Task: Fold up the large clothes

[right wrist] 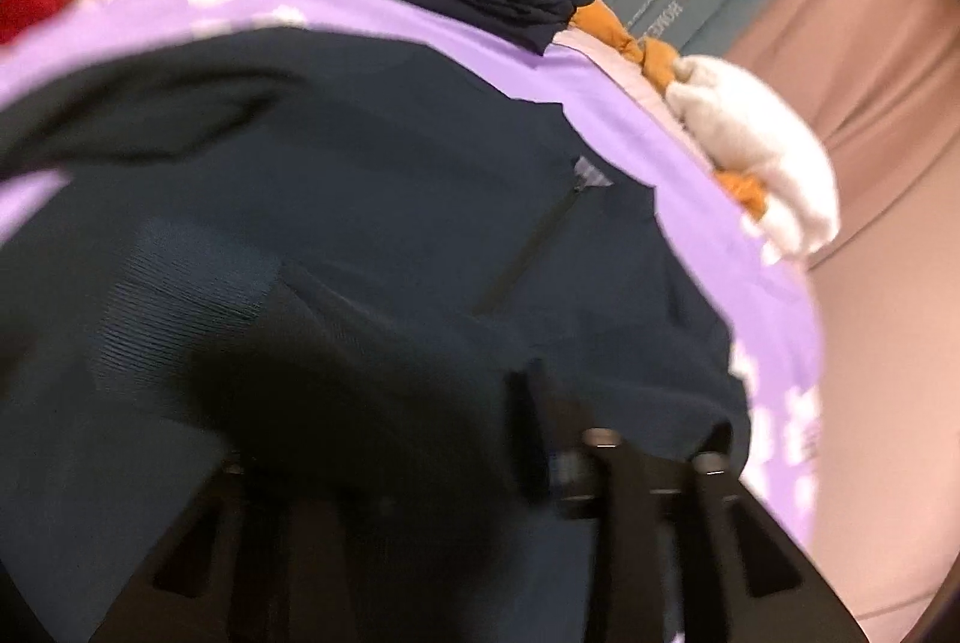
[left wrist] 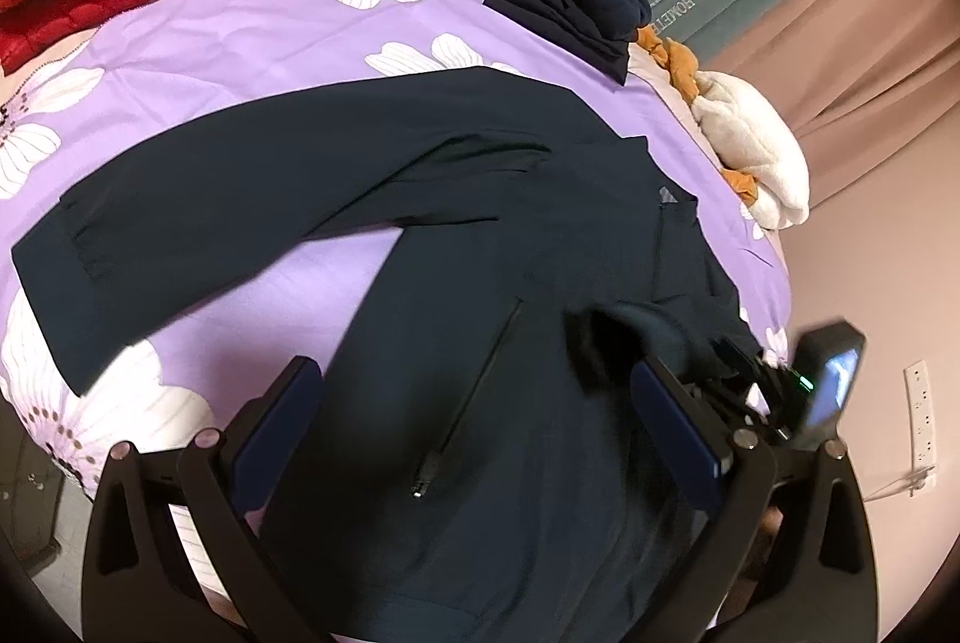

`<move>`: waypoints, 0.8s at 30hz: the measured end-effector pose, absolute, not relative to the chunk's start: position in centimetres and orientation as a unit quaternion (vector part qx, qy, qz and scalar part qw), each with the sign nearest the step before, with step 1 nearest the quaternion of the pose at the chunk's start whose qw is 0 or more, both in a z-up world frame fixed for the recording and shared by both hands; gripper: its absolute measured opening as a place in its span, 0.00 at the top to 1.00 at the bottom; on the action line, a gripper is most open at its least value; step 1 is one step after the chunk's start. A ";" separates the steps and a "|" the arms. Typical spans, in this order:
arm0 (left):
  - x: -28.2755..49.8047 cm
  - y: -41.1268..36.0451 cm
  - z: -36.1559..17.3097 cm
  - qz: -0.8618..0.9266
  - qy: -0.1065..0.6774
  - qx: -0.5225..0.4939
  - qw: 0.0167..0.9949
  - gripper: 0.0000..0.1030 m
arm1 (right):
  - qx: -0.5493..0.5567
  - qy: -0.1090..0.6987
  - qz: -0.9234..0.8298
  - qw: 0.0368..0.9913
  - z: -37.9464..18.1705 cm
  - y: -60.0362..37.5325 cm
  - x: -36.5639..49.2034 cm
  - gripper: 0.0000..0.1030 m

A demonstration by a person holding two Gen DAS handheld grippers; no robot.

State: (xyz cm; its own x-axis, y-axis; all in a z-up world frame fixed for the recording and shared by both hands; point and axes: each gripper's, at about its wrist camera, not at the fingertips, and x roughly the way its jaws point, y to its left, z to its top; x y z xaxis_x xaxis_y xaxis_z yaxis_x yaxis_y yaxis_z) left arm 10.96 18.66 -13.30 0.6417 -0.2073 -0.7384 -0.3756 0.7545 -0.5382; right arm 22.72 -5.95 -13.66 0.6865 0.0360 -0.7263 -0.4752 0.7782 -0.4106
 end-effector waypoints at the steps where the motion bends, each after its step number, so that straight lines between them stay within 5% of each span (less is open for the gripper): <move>1: 11.0 18.5 -13.2 0.049 0.421 -0.350 0.836 0.00 | -0.284 0.365 0.156 0.873 -13.5 -6.5 21.8 0.42; 13: 12.1 16.2 -12.3 0.009 0.425 -0.332 0.842 0.00 | -0.259 0.423 0.159 0.854 -15.5 -9.3 20.6 0.34; 24: 15.7 13.8 -15.6 -0.097 0.434 -0.401 0.801 0.01 | -0.062 0.420 0.164 0.891 -14.3 -15.1 18.8 0.34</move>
State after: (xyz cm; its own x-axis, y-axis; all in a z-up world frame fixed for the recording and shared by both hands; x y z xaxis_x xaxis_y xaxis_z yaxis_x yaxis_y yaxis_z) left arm 15.65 13.78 -15.65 0.6046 -0.5030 -0.6176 -0.1933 0.6595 -0.7264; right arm 18.76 -15.08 -14.34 0.5939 0.2396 -0.7680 -0.3444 0.9385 0.0265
